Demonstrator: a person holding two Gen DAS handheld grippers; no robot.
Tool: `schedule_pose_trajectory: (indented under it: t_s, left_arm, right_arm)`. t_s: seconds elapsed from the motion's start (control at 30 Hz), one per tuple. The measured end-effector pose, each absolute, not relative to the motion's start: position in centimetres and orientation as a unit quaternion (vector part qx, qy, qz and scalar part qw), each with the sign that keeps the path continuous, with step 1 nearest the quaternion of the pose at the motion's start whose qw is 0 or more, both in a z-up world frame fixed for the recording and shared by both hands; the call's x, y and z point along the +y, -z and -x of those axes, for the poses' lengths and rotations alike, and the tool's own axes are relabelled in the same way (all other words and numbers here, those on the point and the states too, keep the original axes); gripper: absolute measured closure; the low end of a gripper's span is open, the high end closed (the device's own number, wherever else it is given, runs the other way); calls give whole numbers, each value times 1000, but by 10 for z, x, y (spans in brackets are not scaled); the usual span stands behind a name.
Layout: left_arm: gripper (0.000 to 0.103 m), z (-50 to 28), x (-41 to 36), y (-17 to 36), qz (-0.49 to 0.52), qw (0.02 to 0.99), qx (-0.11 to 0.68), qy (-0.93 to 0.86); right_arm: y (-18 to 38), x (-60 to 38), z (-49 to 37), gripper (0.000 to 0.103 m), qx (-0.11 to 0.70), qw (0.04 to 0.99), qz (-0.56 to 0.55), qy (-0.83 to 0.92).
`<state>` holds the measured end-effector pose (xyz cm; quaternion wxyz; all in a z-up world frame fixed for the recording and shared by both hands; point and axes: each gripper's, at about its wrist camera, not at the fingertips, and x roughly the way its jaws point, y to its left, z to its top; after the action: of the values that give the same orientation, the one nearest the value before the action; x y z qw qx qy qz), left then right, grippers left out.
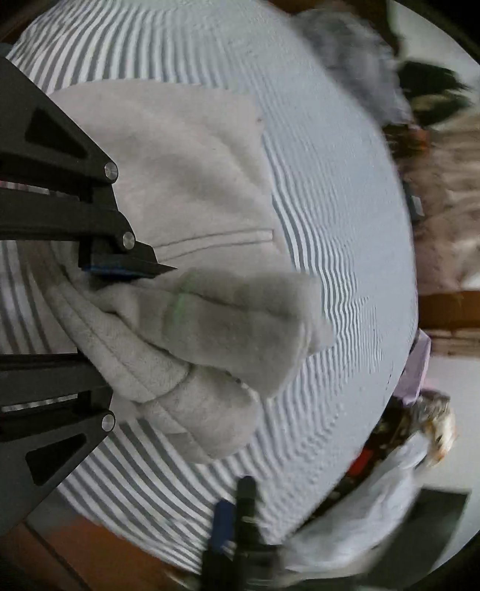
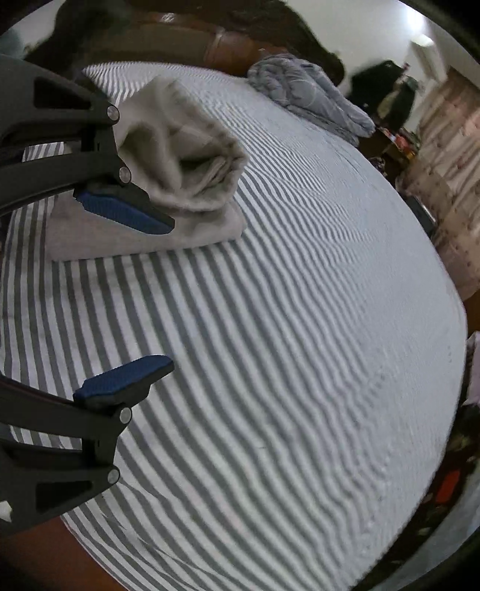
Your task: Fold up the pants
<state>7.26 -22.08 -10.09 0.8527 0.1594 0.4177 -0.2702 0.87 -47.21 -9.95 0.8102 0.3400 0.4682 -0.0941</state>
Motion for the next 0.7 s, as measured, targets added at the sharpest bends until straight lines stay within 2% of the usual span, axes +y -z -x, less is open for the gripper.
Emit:
schedule_pose_trajectory:
  t_s: [0.23, 0.53, 0.63, 0.67, 0.7]
  left_arm:
    - [79, -59, -234, 101, -211, 851, 397, 272]
    - [74, -57, -202, 85, -187, 845, 418, 275]
    - [67, -51, -206, 86, -194, 843, 423, 269]
    - [57, -48, -207, 87, -192, 841, 425, 275]
    - [53, -47, -207, 88, -186, 838, 430, 280]
  right_arm:
    - [114, -463, -26, 36, 472, 803, -360, 52]
    - [90, -436, -42, 36, 465, 817, -341, 17]
    - [80, -430, -44, 36, 461, 822, -334, 16]
    - [77, -428, -44, 36, 460, 823, -332, 16]
    - [75, -427, -44, 36, 460, 824, -331, 16]
